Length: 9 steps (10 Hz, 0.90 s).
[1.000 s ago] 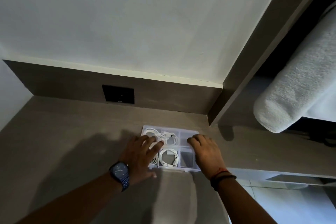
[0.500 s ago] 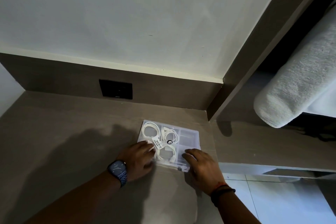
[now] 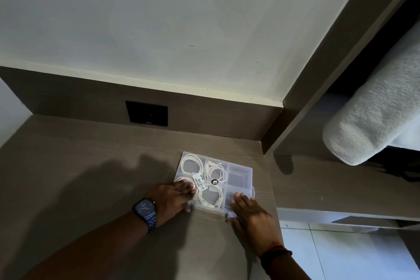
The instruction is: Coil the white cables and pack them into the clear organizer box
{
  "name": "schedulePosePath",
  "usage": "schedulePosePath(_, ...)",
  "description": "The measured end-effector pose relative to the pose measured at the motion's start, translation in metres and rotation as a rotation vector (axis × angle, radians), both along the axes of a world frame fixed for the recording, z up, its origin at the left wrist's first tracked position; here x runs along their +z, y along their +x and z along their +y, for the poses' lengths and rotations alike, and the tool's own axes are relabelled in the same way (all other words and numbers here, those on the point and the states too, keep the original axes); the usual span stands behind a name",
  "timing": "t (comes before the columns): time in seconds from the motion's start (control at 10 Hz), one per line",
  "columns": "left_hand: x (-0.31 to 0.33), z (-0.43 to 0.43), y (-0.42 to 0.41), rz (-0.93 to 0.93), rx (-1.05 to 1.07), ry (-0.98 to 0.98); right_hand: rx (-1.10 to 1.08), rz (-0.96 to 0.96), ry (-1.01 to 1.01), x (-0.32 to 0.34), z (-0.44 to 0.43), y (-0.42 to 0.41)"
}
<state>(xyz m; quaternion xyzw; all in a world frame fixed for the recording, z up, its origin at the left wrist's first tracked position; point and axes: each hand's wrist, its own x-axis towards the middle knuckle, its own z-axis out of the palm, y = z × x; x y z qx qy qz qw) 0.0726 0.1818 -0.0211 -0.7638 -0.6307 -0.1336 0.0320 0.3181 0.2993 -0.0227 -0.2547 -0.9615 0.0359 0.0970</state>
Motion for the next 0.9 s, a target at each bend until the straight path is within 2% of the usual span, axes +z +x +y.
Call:
schedulePosePath(0.1,-0.003,0.001,-0.005,0.043,-0.054,0.002,-0.026,0.034,0.013,-0.007,0.001,-0.002)
schedulePosePath(0.3,-0.015,0.009,-0.005,0.02,0.037,0.081,-0.045,0.095,0.014,-0.02,0.007,-0.008)
schedulePosePath(0.4,-0.015,0.021,-0.011,0.006,0.074,0.018,-0.044,0.111,0.001,-0.02,0.023,-0.017)
schedulePosePath(0.6,-0.008,0.067,-0.036,-0.107,0.246,-0.177,-0.074,-0.041,-0.153,-0.016,0.08,-0.055)
schedulePosePath(0.7,-0.01,0.073,-0.049,-0.044,0.175,-0.251,-0.089,-0.101,-0.191,-0.012,0.092,-0.064)
schedulePosePath(0.8,0.013,0.068,-0.055,-0.042,0.108,-0.12,-0.157,0.031,-0.234,0.025,0.086,-0.08)
schedulePosePath(0.9,0.056,0.063,-0.066,-0.088,0.158,0.052,-0.194,0.626,-0.178,0.1,0.075,-0.102)
